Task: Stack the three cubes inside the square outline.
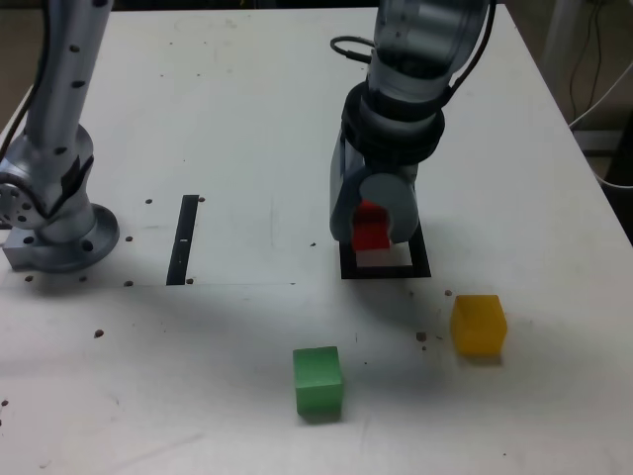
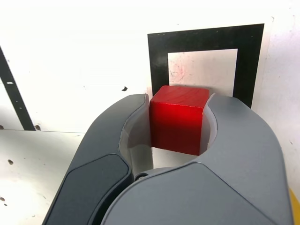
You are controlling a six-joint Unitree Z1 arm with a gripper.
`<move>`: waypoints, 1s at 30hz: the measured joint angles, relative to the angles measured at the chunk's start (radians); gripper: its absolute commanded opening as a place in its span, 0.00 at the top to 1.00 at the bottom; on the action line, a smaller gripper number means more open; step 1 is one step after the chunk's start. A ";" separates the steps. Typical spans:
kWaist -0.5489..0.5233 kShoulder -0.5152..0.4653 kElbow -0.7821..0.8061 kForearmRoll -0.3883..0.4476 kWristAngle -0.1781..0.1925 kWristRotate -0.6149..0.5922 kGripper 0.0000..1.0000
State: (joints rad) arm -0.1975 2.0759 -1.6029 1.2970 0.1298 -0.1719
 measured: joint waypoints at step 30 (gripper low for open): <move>0.016 0.019 0.026 -0.076 -0.001 0.052 0.34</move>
State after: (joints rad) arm -0.1810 2.0950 -1.5772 1.2209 0.1286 -0.1200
